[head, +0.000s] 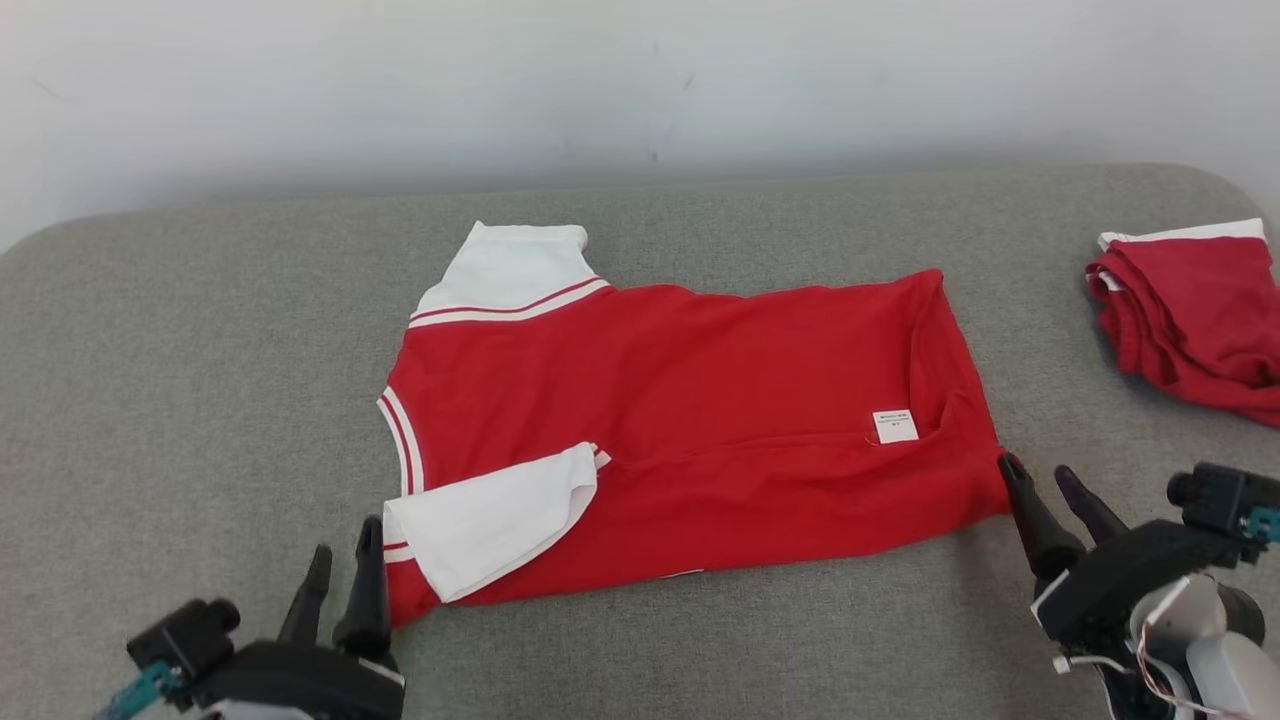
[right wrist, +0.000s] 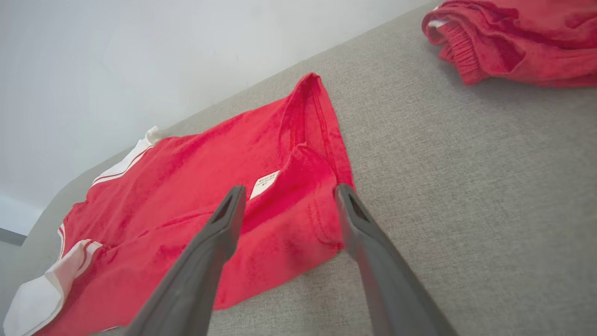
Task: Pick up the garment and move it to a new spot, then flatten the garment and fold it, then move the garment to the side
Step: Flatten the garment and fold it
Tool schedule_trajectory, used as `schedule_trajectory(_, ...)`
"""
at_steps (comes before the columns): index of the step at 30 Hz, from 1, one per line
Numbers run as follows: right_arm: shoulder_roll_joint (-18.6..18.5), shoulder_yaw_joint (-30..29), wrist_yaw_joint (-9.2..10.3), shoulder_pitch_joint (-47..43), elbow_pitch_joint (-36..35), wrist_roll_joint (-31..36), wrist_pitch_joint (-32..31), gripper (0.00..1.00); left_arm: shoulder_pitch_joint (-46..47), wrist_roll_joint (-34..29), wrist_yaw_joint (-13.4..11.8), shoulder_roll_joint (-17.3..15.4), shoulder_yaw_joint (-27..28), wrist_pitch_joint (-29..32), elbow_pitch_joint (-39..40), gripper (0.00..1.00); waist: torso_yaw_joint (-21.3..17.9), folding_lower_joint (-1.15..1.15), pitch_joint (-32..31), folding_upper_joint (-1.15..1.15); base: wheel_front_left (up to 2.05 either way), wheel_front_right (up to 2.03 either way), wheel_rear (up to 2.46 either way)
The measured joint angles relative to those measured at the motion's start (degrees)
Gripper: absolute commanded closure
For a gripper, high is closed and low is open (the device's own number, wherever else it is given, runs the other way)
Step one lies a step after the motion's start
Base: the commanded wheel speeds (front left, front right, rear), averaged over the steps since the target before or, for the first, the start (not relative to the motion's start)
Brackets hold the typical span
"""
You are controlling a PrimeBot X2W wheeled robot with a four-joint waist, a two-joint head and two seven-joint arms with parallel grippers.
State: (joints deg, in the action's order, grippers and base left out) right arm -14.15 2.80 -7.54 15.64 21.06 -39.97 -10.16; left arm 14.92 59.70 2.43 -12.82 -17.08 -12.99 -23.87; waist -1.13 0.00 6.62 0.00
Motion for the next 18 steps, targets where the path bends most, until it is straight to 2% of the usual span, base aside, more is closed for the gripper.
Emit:
schedule_trajectory(7, -3.94, 2.83, 0.00, -3.70, 0.59, 2.19, 5.32, 0.00, -5.99, -5.32, -1.18, -1.62, -2.60, -1.10, 0.81, 0.00, -0.31, 0.00, -0.18, 0.00, 0.00, 0.00, 0.00)
schedule_trajectory(12, -4.44, 5.06, -0.01, -3.43, 4.05, 3.30, 8.02, 0.00, -6.69, -9.31, -1.92, -1.81, -5.27, -1.30, 0.24, 0.00, -0.29, 0.00, 0.25, 0.00, 0.00, 0.00, 0.00)
schedule_trajectory(18, -4.32, 6.99, -0.01, 0.21, 8.86, 3.70, 10.49, 0.00, -4.21, -11.11, -2.25, -1.71, -6.27, -1.37, -2.38, 0.00, -0.26, 0.00, 1.23, 0.00, 0.00, 0.00, 0.00)
